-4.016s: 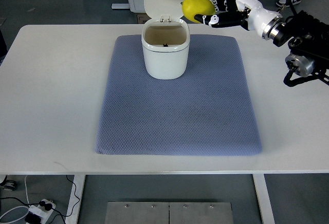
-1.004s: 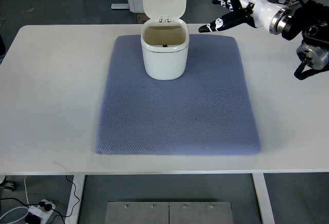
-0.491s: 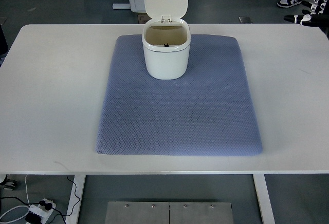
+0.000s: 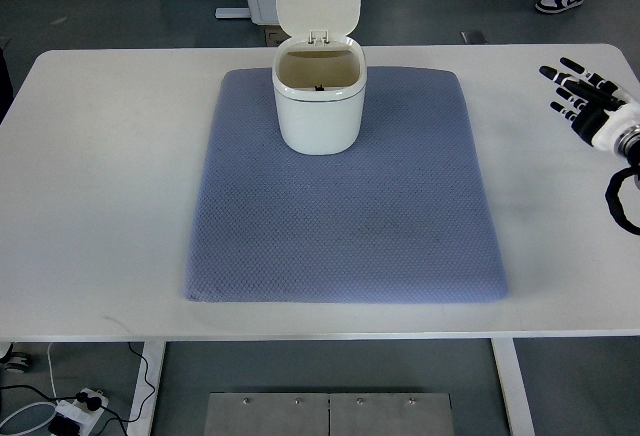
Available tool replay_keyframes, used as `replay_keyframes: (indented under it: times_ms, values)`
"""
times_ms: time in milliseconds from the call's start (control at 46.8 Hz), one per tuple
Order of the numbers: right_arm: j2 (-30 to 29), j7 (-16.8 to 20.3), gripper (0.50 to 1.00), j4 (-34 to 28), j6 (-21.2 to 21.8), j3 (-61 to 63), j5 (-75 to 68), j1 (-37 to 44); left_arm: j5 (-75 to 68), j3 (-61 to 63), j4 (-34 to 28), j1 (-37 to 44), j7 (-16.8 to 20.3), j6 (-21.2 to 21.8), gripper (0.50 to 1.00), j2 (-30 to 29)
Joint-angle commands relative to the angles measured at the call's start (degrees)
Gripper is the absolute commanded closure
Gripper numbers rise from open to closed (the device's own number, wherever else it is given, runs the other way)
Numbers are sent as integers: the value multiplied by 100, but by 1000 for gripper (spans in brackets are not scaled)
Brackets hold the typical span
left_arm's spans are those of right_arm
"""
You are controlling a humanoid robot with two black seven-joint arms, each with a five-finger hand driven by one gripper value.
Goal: Put lemon in trash with right hand
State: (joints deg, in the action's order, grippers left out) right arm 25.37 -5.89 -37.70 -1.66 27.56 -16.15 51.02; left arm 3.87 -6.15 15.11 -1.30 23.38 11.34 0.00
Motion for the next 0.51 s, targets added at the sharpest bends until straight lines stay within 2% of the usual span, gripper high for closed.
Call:
replay_keyframes:
  times_ms: [0, 128, 491]
  values:
    - [-216, -18, 500, 227, 8, 92, 15, -13, 0, 0, 0, -1, 0, -1, 500, 0]
    - [-401, -62, 500, 430, 96, 83, 50, -4, 0, 0, 0, -1, 0, -1, 500, 0]
    - [-471, -299, 500, 421, 210, 65, 622, 22, 0, 0, 0, -1, 0, 8, 500, 0]
